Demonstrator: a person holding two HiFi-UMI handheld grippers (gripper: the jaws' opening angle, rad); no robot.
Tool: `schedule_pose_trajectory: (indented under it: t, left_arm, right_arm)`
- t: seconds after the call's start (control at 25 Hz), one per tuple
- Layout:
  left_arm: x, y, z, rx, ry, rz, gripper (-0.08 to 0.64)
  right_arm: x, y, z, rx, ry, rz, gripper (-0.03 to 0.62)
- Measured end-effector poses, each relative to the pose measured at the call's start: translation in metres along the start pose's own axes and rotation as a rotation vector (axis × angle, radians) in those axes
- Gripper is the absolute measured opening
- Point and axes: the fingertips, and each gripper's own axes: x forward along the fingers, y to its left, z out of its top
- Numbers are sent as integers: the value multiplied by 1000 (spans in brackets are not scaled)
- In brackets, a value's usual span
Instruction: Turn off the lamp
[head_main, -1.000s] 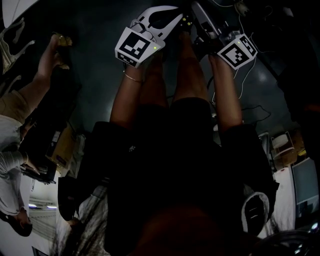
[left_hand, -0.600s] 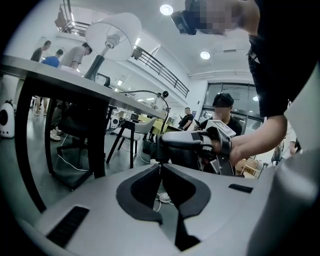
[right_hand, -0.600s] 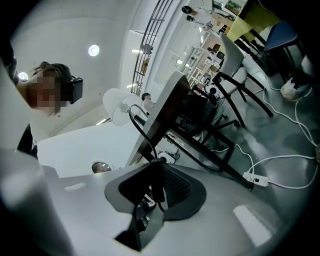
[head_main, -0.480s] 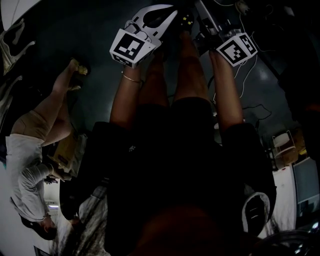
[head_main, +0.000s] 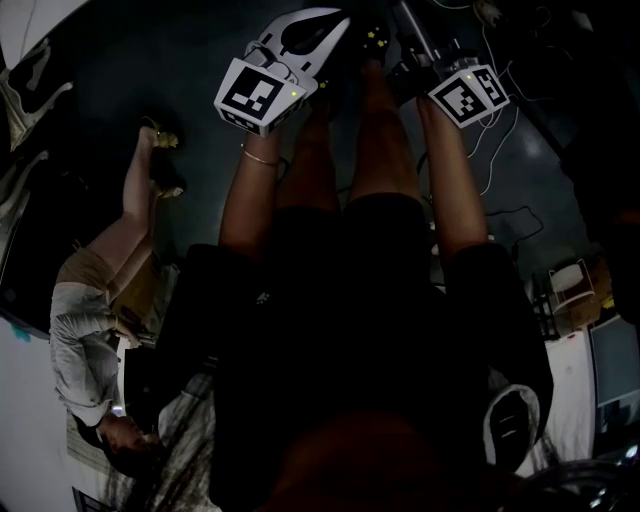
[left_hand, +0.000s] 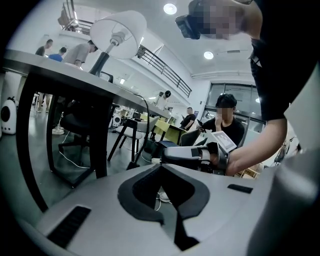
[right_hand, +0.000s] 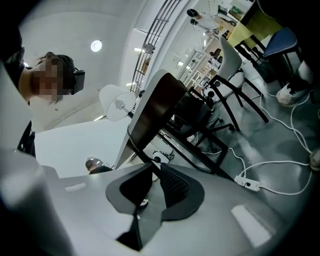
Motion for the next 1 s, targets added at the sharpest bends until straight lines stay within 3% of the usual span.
schedule_pose_trajectory:
  t: [0.36,1.0]
  left_arm:
    - [0,1,6,-12,-17,6,6]
    - [5,1,17,10,3,9,6]
  right_arm:
    - [-3,2,10,-10,-40,-2,3]
    - [-9,5,14,-26,-27,-30,0]
